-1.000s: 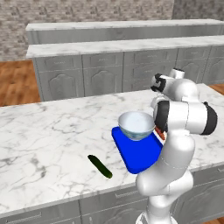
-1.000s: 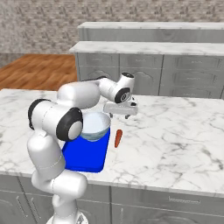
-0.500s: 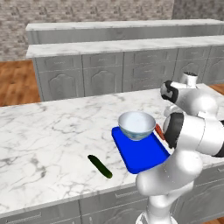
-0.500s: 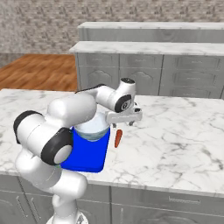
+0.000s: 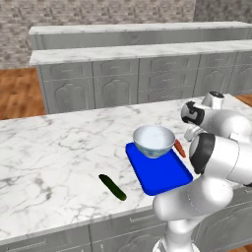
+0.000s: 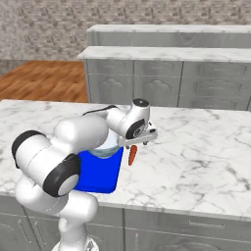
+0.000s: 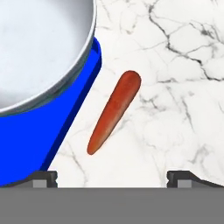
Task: Place the two vegetables and bowl onto the tray for setting up a vegetable dip station.
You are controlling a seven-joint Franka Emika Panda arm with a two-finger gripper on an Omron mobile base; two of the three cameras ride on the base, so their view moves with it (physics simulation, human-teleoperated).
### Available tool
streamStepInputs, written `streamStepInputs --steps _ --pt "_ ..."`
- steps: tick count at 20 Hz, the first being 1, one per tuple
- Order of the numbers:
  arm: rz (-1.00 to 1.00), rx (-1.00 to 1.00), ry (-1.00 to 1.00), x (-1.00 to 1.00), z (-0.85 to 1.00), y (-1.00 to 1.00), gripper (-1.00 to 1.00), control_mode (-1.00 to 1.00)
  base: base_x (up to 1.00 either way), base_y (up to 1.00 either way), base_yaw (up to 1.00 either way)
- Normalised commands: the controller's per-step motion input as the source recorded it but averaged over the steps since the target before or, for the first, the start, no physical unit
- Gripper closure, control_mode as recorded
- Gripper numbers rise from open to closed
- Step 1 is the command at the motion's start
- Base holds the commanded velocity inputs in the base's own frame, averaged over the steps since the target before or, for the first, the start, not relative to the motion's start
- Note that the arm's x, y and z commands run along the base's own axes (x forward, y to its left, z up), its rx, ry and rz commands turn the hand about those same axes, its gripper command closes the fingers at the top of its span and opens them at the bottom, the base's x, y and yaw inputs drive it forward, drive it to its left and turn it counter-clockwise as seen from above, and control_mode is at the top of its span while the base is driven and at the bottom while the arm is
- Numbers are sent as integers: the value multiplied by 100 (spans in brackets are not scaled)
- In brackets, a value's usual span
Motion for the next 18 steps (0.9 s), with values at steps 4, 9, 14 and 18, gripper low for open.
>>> streamStepInputs --steps 4,9,14,18 --pt "0 4 -8 29 -17 0 -100 -100 0 0 0" --pt "0 1 -7 35 -32 4 -100 -100 0 0 0" --pt "0 0 -3 1 -27 1 -100 -100 0 0 0" --pt "0 2 -3 0 -20 0 -100 -100 0 0 0"
